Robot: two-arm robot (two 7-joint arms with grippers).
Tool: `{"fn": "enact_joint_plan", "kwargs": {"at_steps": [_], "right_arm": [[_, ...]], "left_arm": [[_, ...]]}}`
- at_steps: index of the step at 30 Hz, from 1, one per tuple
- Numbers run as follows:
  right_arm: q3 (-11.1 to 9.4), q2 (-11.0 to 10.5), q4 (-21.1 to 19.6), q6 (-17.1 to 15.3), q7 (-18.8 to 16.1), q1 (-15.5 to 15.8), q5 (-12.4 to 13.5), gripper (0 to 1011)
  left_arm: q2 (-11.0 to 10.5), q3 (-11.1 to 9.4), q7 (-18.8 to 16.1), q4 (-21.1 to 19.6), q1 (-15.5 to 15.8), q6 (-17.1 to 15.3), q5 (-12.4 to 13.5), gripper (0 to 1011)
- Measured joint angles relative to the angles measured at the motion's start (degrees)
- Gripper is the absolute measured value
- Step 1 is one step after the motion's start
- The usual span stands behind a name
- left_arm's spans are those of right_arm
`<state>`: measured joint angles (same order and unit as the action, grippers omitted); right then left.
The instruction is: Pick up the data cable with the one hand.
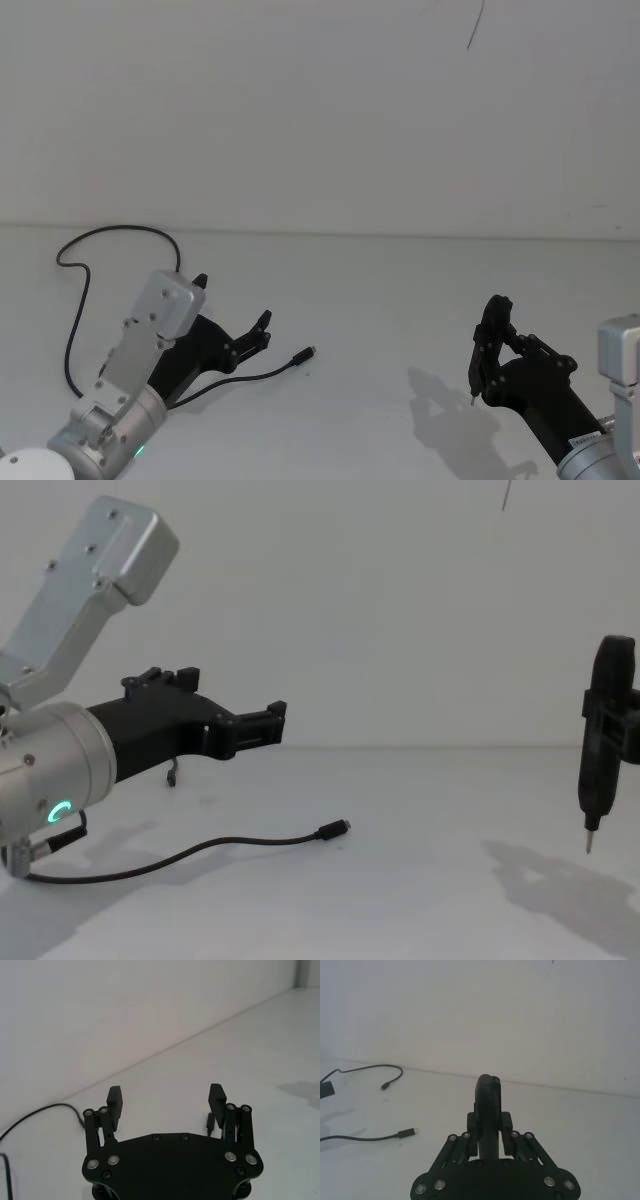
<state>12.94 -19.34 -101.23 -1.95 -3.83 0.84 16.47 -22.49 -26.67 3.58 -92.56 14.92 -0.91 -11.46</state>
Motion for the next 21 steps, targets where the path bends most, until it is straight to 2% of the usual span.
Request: {"fn": "enact_joint_plan", "kwargs": {"at_steps": [13, 18, 21], "right_arm": [[0.0, 0.0, 0.0, 0.0, 0.0, 0.0, 0.0, 269], [0.0, 0.0, 0.0, 0.0, 0.0, 0.0, 0.0, 269], [0.0, 0.0, 0.0, 0.0, 0.0, 0.0, 0.0, 269]], "left_arm": [[-2.5, -2.3, 8.9, 2.7, 4.7, -1.7, 0.1, 1002], [-3.9, -3.6, 12.9, 4.2, 7.4, -3.2, 1.4, 1002], [-4.4, -4.1, 14.0, 4.6, 8.3, -3.8, 2.1, 1002]]}}
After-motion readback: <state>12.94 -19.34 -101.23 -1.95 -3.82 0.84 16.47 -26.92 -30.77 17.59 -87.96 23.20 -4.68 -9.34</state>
